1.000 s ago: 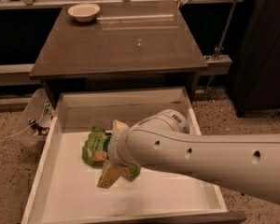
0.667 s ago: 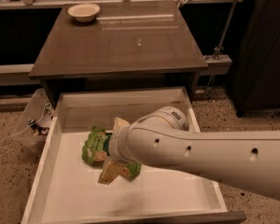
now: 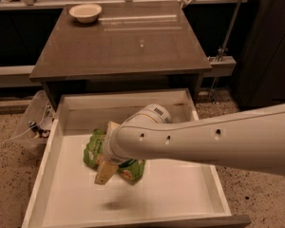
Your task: Pick green rice chip bag from top drawer and place on counter
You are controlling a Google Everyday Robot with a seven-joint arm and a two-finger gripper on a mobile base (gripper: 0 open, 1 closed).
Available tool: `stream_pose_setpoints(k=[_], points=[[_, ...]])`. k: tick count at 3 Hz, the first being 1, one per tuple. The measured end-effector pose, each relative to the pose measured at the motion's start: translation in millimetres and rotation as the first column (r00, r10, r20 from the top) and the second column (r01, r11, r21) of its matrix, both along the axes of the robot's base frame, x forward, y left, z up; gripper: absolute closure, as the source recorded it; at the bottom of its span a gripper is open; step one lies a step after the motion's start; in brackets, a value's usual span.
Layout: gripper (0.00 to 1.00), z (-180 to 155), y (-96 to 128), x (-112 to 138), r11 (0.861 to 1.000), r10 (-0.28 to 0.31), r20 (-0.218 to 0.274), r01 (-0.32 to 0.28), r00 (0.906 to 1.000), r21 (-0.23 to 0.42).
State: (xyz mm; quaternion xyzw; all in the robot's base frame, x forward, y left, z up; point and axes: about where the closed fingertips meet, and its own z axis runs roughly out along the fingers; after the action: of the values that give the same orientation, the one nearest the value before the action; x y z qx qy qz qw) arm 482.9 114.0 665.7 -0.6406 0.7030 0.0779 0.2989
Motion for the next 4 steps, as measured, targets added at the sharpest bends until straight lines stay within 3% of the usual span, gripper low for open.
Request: stream_pose_setpoints(k=[1,2,3,4], points=[[0.00,-25,0,4,0.999,0.030,-0.054,-0.032,0.9981,-0.037],[0.00,-25,0,4,0.999,0.030,-0.054,-0.032,0.9981,-0.037],[0.00,-31,-1,6,1.000,0.026,-0.075,-0.027,0.9969,-0.013],[0.00,-59,-12,6,1.000,0.006,-0.138,-0.005,0.9904,0.009]])
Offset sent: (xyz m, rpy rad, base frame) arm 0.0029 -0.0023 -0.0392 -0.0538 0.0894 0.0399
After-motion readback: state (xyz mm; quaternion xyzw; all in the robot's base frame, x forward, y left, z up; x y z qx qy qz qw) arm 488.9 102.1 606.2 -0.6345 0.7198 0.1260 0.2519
